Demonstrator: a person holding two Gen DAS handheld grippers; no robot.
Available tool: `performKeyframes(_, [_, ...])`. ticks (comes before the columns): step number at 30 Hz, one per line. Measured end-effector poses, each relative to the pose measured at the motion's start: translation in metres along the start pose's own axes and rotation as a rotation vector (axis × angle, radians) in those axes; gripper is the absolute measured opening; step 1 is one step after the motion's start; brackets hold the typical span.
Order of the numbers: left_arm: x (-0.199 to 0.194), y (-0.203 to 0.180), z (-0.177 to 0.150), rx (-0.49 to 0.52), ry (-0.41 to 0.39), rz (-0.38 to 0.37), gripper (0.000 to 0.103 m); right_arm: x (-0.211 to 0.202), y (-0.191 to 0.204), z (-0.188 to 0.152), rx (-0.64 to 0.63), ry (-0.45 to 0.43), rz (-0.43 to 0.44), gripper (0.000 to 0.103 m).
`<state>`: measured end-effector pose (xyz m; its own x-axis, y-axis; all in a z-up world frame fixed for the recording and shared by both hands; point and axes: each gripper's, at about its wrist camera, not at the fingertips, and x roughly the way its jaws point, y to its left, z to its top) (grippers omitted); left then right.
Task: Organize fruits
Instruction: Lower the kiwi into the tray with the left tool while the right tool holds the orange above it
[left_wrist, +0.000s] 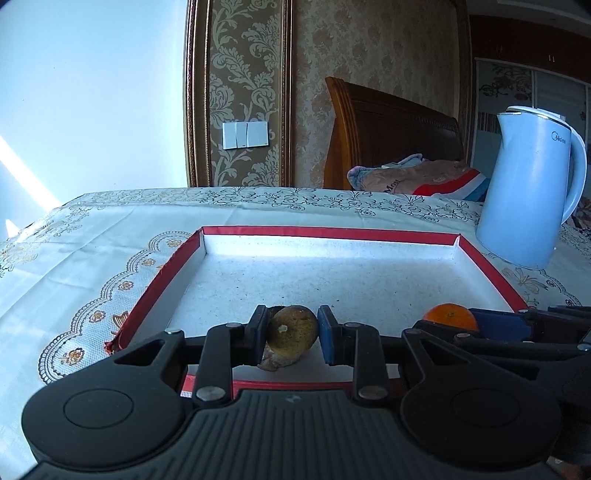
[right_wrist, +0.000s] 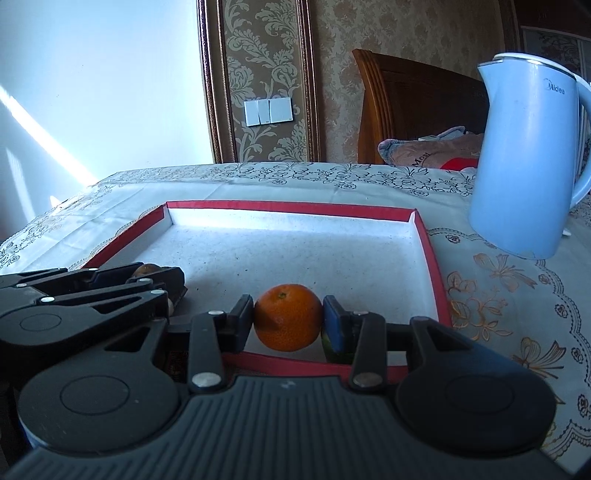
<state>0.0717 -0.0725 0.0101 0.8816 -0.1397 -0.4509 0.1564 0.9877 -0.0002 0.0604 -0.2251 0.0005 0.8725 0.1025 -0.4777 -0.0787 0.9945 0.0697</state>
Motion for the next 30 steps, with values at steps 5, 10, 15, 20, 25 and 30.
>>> performKeyframes(5, [0.002, 0.0, -0.004, 0.025, -0.001, 0.034, 0.028, 0.0, 0.003, -0.003, -0.012, -0.003, 0.021, 0.039])
performKeyframes(10, [0.004, 0.002, -0.006, 0.026, 0.008, 0.051, 0.028, 0.0, 0.0, -0.005, 0.009, 0.001, 0.054, 0.039])
performKeyframes(15, [0.007, 0.004, -0.006, 0.021, 0.025, 0.068, 0.028, 0.004, 0.001, -0.006, 0.008, 0.0, 0.067, 0.04])
performKeyframes(20, [0.01, 0.006, -0.006, 0.009, 0.032, 0.071, 0.028, 0.006, 0.004, -0.006, -0.005, -0.01, 0.05, 0.04])
performKeyframes(25, [0.013, 0.007, -0.006, -0.008, 0.047, 0.068, 0.028, 0.007, 0.006, -0.007, -0.016, -0.014, 0.035, 0.04])
performKeyframes(30, [0.016, 0.012, -0.006, -0.03, 0.066, 0.059, 0.032, 0.005, 0.004, -0.007, -0.003, -0.018, 0.037, 0.04])
